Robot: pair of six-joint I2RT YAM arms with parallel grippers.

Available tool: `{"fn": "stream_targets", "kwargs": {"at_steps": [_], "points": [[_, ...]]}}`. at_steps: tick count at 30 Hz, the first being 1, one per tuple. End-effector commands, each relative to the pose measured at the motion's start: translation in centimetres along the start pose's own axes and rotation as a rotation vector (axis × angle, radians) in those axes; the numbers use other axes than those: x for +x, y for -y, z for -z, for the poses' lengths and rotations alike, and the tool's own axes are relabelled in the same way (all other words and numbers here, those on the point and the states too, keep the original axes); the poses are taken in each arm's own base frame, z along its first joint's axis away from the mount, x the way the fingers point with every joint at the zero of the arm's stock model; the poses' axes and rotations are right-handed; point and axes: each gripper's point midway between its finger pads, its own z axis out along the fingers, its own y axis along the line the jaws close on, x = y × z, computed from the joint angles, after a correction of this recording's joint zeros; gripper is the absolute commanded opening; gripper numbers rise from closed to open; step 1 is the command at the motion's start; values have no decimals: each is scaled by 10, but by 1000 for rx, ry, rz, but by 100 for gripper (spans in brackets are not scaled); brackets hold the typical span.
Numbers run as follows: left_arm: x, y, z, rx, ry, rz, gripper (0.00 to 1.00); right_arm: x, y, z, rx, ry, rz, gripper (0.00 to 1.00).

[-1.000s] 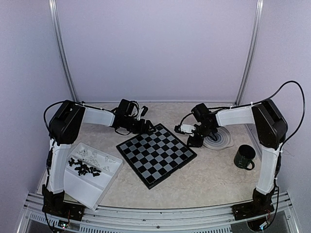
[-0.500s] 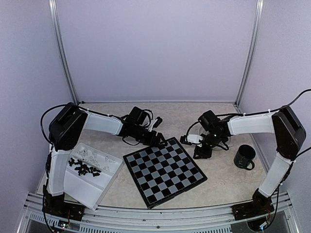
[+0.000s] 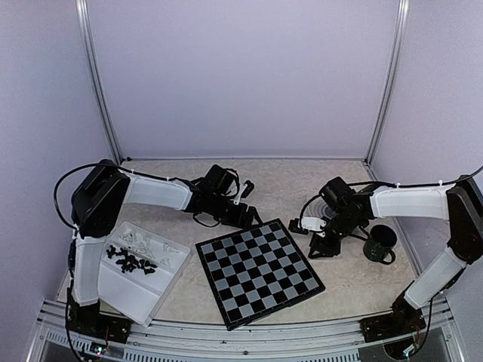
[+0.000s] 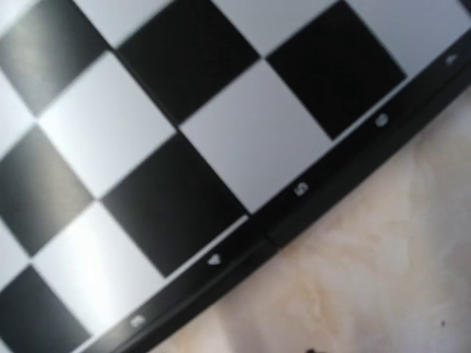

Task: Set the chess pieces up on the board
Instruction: Move the chessboard to the center of the board, then position the chessboard at the center of the board.

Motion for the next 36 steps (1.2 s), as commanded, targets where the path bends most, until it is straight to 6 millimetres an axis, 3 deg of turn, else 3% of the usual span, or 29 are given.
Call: {"fn": "stream_targets", "kwargs": {"at_steps": [1, 5, 7, 8, 11, 14, 19, 28, 36], "points": [[-19, 16, 72, -217, 91, -115, 79, -10, -12, 11, -29, 64, 27, 41], [25, -3, 108, -449, 11, -96, 73, -20, -1, 13, 2, 103, 50, 43], [54, -8, 119, -501, -32, -68, 63, -28, 8, 15, 12, 128, 46, 44], [66, -8, 123, -514, -48, -52, 56, -34, 12, 17, 15, 150, 45, 44], [103, -6, 129, -519, -103, -1, 21, -46, 30, 26, 62, 227, 26, 46], [127, -1, 127, -504, -151, 35, 0, -47, 50, 29, 129, 275, -3, 46], [158, 3, 121, -516, -267, 24, 0, -46, 59, 32, 127, 315, -54, 46], [175, -9, 111, -562, -396, -16, 0, -40, 58, 30, 133, 305, -60, 46], [176, -10, 147, -638, -389, 18, 0, -39, 57, 26, 123, 301, -58, 46]]}}
